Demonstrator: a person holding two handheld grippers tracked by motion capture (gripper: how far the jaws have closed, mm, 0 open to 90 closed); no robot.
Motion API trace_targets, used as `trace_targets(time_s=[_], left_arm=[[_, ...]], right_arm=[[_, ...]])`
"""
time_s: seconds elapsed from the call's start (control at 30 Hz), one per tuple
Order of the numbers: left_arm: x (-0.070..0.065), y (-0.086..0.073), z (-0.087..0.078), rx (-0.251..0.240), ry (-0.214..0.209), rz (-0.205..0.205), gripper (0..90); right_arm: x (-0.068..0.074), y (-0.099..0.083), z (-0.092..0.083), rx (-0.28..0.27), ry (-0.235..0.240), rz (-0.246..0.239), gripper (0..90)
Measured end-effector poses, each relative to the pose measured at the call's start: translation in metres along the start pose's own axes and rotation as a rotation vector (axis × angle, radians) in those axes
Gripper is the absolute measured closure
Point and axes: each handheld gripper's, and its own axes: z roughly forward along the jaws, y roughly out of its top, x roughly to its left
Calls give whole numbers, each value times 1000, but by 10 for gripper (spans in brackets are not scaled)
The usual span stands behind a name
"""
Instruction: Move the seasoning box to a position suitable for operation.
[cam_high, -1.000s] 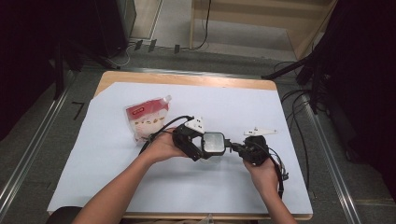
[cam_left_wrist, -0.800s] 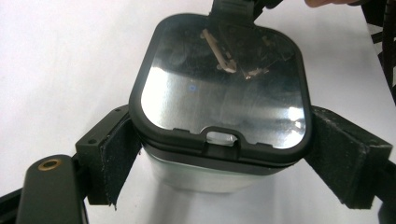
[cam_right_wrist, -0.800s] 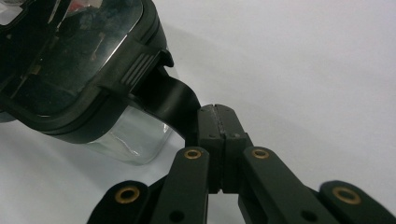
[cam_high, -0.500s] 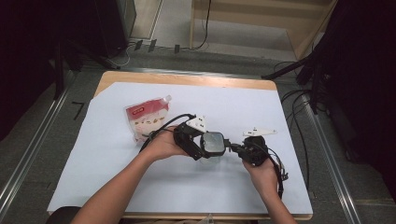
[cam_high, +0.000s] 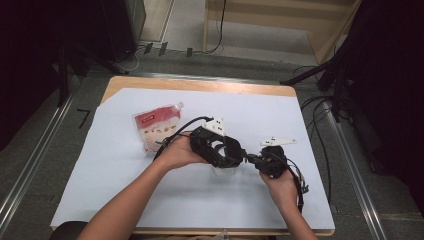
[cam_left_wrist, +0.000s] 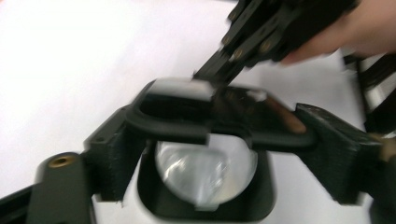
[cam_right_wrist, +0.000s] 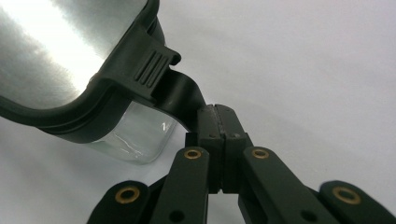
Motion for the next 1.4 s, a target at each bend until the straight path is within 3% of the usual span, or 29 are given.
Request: trace_targets(time_s=[0.1, 0.17, 0.33, 0.6, 0.77, 0.97, 1.13, 1.2, 1.4], left_arm=[[-2, 8, 2, 7, 4, 4, 358], [-5, 12, 3, 25, 28, 26, 359], [-8, 21, 9, 53, 28, 25, 381], [-13, 30, 24, 54, 53, 29, 400], [-13, 30, 28, 53, 36, 24, 402], [-11, 27, 16, 40, 2, -7, 427], [-11, 24, -3, 29, -5, -38, 432], [-13, 22, -11, 33, 13, -39, 446], [-15, 10, -30, 32, -2, -101, 531]], right_arm=[[1, 0, 0, 2, 4, -2, 900], [1, 0, 0, 2, 4, -5, 900], [1, 0, 0, -5, 3, -1, 900], [2, 0, -1, -14, 4, -2, 900], [1, 0, -1, -18, 12, -2, 900], [0, 1, -7, -34, 53, -27, 900], [0, -4, -22, -30, 72, -18, 853], [2, -8, -28, -31, 87, -13, 836], [21, -20, -34, -26, 161, -36, 681]])
